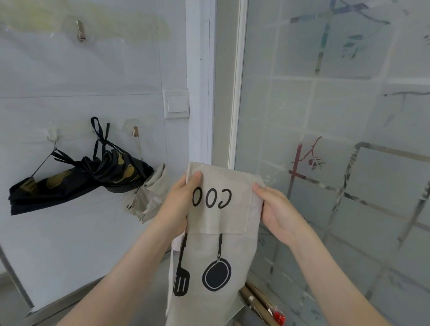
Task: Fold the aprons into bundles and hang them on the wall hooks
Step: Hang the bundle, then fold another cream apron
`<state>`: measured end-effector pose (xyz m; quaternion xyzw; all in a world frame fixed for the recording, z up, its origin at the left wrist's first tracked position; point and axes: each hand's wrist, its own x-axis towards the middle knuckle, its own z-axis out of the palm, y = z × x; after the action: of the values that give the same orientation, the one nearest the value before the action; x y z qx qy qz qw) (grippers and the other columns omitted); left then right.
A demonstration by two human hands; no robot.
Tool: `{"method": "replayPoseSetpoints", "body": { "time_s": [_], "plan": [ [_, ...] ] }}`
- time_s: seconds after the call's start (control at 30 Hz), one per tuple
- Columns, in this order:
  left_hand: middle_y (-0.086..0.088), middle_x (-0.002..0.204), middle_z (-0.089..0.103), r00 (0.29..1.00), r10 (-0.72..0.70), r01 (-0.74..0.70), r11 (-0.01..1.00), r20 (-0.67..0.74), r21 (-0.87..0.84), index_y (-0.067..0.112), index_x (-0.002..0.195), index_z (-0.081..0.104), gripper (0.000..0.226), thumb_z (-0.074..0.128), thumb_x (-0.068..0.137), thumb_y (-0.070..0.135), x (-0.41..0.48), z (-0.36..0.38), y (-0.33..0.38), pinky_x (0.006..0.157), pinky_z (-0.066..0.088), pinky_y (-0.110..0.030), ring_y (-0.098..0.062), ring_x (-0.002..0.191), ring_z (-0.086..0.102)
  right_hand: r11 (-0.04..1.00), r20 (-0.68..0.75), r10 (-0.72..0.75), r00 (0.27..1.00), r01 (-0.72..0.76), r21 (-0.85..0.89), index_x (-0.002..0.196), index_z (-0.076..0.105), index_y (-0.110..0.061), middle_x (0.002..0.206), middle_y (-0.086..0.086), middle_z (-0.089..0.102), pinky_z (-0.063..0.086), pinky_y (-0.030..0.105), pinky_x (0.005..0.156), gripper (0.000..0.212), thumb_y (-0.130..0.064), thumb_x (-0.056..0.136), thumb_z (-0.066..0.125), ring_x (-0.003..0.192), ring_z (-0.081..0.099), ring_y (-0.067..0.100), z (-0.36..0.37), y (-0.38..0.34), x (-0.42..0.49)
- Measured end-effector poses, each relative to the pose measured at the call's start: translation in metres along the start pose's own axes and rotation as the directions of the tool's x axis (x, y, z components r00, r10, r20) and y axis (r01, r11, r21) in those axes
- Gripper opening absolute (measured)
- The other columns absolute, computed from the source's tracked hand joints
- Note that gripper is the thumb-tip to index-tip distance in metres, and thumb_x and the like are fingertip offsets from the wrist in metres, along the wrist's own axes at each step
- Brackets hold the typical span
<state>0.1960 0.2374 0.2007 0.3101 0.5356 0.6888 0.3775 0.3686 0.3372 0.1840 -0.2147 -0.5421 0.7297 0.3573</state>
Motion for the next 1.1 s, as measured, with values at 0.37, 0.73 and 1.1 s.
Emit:
{"method": "replayPoseSetpoints", "body": {
  "time_s": [0.37,0.73,1.1],
  "plan": [
    [0.003,0.075,0.072,0.992,-0.057,0.061,0.998,-0.11,0.027,0.023,0.084,0.061,0.02,0.05,0.099,0.03,0.001,-0.014,0.009,0.089,0.053,-0.04,-0.02,0.084,0.065,0.952,-0.015,-0.21,0.977,0.201,-0.231,0.082,0.074,-0.025,0.148,-0.015,0.032,0.028,0.027,0.103,0.021,-0.022,0.092,0.056,0.131,0.034,0.003,0.019,0.002,0.008],
    [-0.01,0.096,0.074,0.987,0.159,-0.16,0.987,0.009,0.026,0.005,0.103,0.068,0.027,0.052,0.097,0.026,-0.013,-0.026,0.007,0.068,0.055,-0.023,-0.018,0.087,0.071,0.994,0.051,-0.107,0.993,0.107,0.005,0.098,0.069,-0.007,0.097,0.009,0.074,0.056,0.029,0.077,0.027,-0.027,0.083,0.06,0.093,0.07,0.02,0.02,0.007,0.02],
    [-0.008,0.098,0.073,0.991,0.134,-0.137,0.978,0.03,0.158,0.009,0.11,0.065,0.028,0.057,0.094,0.031,-0.016,-0.042,0.008,0.066,0.053,-0.031,-0.024,0.09,0.069,0.995,0.071,0.024,0.997,-0.031,0.09,0.107,0.067,-0.005,0.106,0.012,0.072,0.055,0.032,0.084,0.023,-0.018,0.095,0.052,0.1,0.068,0.023,0.035,0.016,0.027]
  ]
}}
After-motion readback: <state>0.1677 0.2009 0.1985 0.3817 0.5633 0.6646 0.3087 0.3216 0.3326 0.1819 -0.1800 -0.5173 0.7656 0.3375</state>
